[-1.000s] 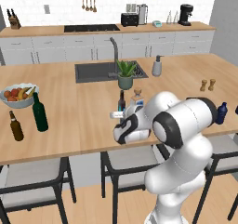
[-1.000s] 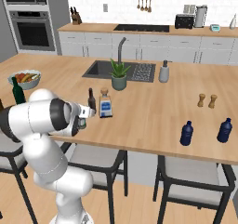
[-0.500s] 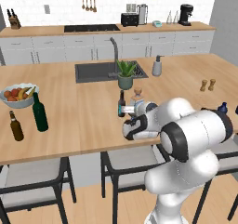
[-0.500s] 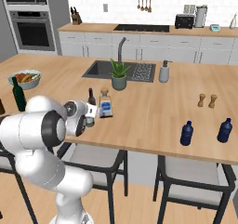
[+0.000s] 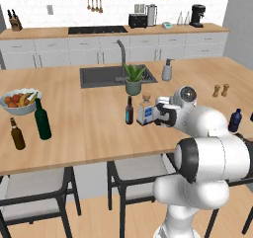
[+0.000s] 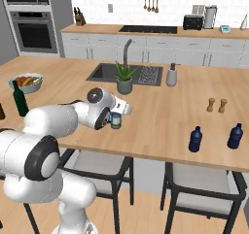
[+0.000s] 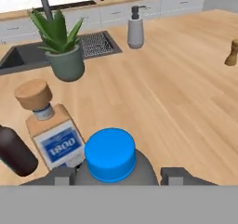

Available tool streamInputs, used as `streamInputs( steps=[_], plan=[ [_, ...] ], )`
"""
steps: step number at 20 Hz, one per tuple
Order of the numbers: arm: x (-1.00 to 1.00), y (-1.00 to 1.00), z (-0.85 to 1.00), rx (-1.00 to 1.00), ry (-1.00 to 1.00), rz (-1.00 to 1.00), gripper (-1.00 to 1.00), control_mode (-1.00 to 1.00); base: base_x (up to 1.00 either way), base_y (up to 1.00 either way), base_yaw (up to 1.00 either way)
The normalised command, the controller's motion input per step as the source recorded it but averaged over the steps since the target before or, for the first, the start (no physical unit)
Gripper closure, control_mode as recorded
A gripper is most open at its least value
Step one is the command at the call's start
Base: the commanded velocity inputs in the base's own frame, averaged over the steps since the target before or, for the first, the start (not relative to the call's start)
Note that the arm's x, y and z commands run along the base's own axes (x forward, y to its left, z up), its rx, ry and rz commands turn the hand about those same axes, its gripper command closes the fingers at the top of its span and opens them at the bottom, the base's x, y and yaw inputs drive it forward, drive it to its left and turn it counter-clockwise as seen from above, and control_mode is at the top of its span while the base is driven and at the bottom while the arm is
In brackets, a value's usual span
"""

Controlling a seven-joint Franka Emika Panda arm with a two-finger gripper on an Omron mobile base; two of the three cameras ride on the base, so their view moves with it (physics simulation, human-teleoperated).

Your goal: Move the plastic bottles in the middle to the plastics group, and the glass bottles in the middle to the glass group.

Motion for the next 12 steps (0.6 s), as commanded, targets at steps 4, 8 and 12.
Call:
streamInputs(
  steps=[4, 8, 12],
  plan=[
    [-0.05, -0.97, 0.34, 0.0, 0.15, -0.17, 1.0, -1.0, 0.0, 0.0, 0.0],
    [-0.13, -0.96, 0.08, 0.0, 0.09, -0.18, 1.0, -1.0, 0.0, 0.0, 0.0],
    [-0.22, -0.85, -0.07, 0.0, 0.01, -0.19, 1.0, -1.0, 0.0, 0.0, 0.0]
  ],
)
